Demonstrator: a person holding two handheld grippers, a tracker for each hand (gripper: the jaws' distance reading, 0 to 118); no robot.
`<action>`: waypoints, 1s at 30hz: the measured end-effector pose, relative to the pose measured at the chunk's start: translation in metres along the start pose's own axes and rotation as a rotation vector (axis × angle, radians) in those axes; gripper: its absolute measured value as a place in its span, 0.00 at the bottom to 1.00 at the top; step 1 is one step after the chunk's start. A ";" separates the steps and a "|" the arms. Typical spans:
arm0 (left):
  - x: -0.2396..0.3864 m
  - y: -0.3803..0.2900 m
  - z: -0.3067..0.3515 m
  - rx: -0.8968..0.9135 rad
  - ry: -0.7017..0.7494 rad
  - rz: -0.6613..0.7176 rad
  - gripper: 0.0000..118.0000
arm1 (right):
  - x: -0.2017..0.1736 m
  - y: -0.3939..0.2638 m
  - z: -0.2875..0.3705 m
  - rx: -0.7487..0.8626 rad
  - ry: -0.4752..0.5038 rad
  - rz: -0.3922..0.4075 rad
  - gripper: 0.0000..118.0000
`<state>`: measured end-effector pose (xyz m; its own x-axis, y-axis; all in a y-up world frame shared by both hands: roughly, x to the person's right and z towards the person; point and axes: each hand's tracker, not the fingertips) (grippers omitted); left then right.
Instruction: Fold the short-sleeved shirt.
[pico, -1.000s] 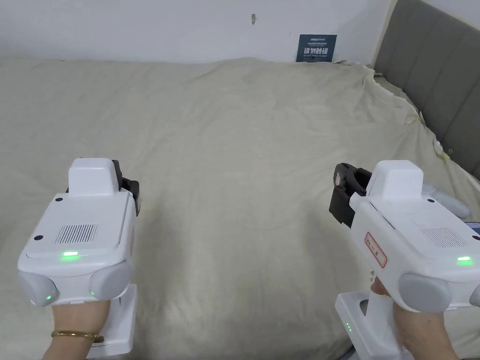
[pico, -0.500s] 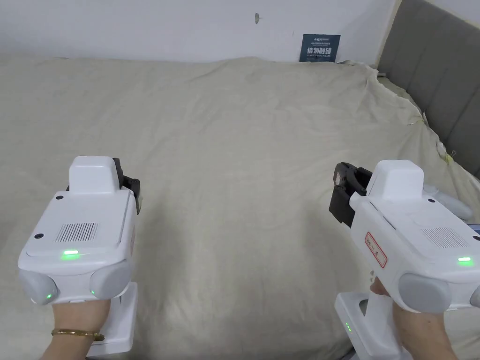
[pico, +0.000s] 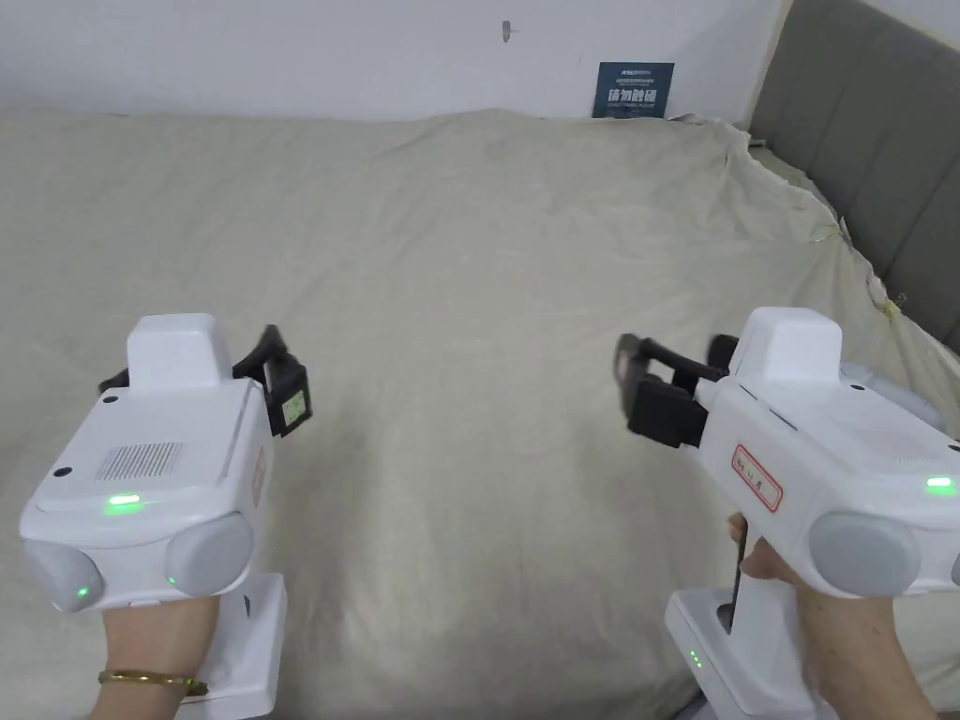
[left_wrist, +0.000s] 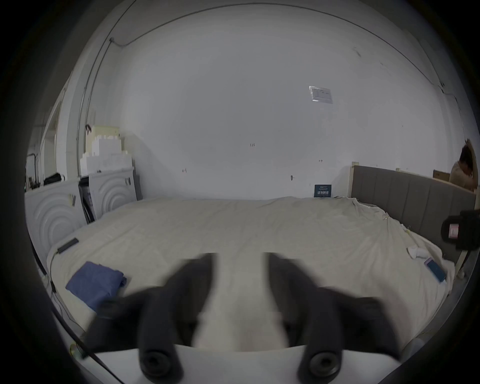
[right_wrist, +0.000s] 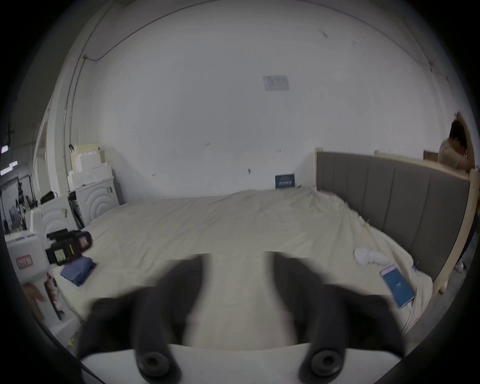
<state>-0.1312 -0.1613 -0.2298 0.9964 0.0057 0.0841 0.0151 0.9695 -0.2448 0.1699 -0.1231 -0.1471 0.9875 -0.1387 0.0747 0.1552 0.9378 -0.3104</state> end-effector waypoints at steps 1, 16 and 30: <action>-0.001 0.002 0.000 -0.023 -0.015 0.031 0.75 | 0.001 0.002 -0.001 -0.021 0.005 -0.027 0.91; 0.016 -0.013 0.012 -0.155 -0.057 0.047 1.00 | -0.008 0.006 -0.016 -0.492 -0.206 -0.068 0.99; 0.015 -0.027 0.007 -0.181 -0.036 0.050 1.00 | -0.005 0.000 -0.025 -0.481 -0.234 -0.124 0.99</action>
<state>-0.1176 -0.1854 -0.2149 0.9928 0.0644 0.1011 -0.0163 0.9079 -0.4189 0.1661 -0.1299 -0.1709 0.9372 -0.1127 0.3300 0.3188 0.6605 -0.6798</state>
